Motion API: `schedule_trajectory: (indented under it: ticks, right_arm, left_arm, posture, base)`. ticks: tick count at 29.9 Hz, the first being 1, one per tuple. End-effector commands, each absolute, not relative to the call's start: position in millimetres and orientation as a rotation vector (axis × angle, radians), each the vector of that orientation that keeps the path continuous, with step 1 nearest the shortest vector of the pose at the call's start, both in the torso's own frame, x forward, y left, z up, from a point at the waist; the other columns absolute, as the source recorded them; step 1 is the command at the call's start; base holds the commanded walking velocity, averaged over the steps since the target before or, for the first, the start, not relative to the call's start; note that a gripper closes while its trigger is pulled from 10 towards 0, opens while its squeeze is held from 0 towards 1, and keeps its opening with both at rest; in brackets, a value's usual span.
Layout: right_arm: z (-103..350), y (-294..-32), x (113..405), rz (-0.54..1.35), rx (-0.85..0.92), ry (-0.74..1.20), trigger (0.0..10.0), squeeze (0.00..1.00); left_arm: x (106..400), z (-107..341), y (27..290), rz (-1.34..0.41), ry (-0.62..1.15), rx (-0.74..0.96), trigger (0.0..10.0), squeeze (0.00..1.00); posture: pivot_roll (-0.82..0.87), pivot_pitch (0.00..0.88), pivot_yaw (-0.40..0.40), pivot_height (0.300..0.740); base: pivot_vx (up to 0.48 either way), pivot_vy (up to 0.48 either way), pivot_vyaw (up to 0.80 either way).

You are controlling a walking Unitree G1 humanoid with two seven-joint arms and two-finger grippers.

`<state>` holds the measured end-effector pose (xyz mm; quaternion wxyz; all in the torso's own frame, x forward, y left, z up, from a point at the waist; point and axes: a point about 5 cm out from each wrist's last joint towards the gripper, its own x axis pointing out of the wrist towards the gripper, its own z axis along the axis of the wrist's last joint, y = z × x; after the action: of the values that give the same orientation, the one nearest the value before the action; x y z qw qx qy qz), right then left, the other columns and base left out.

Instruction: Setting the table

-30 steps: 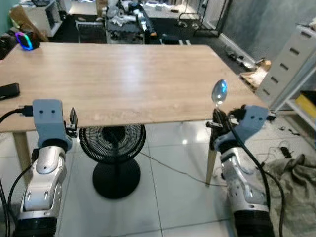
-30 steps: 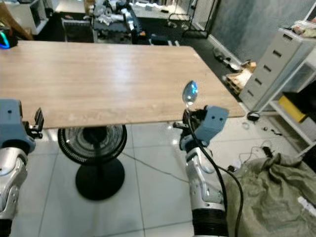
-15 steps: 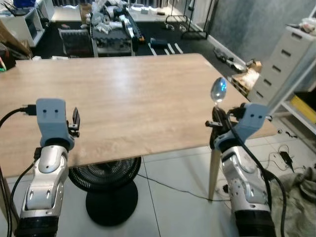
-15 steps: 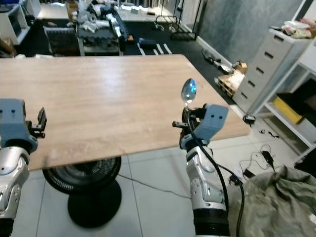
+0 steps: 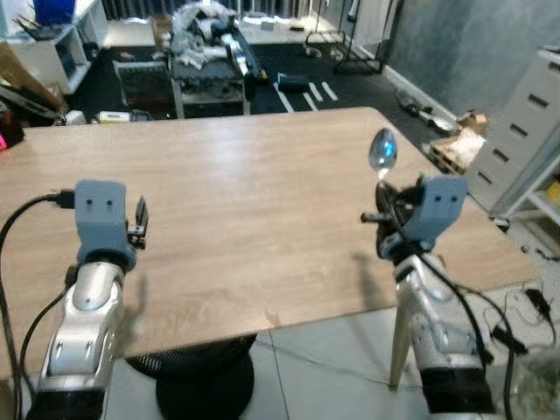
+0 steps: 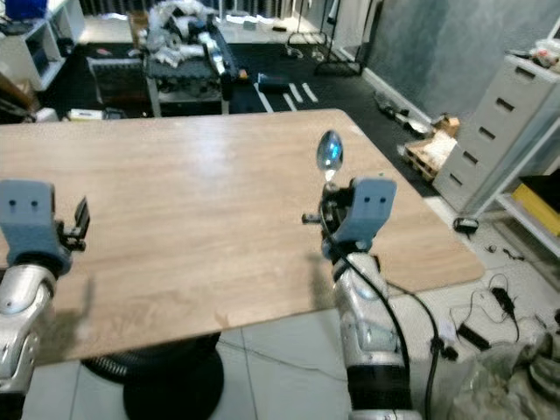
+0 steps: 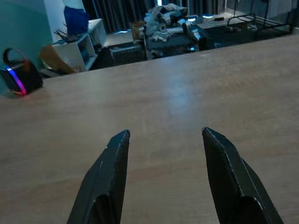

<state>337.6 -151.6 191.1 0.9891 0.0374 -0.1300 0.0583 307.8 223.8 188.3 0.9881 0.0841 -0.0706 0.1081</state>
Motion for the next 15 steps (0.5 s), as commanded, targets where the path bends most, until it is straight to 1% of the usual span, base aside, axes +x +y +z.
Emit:
schedule_trajectory:
  ticks: [1,4,15]
  right_arm:
    - [187.6,-149.2,338.4,0.140,0.027,-0.248,10.0,0.00]
    - [185.0,-143.1,340.1,0.187,-0.009,-0.230,10.0,0.00]
    - [184.0,-129.8,336.8,0.235,0.053,-0.230,10.0,0.00]
  left_arm:
    - [306.2,186.5,221.8,0.197,-0.130,0.180,10.0,0.00]
    - [306.2,186.4,217.0,0.161,-0.123,0.159,10.0,0.00]
    - [305.4,185.6,213.0,0.154,-0.115,0.124,10.0,0.00]
  posture:
    - [0.04,0.000,0.031,0.740]
    - [0.05,0.000,0.030,0.740]
    - [0.05,0.000,0.032,0.740]
  base:
    - [0.000,0.000,0.00]
    - [0.000,0.000,0.00]
    - [0.000,0.000,0.00]
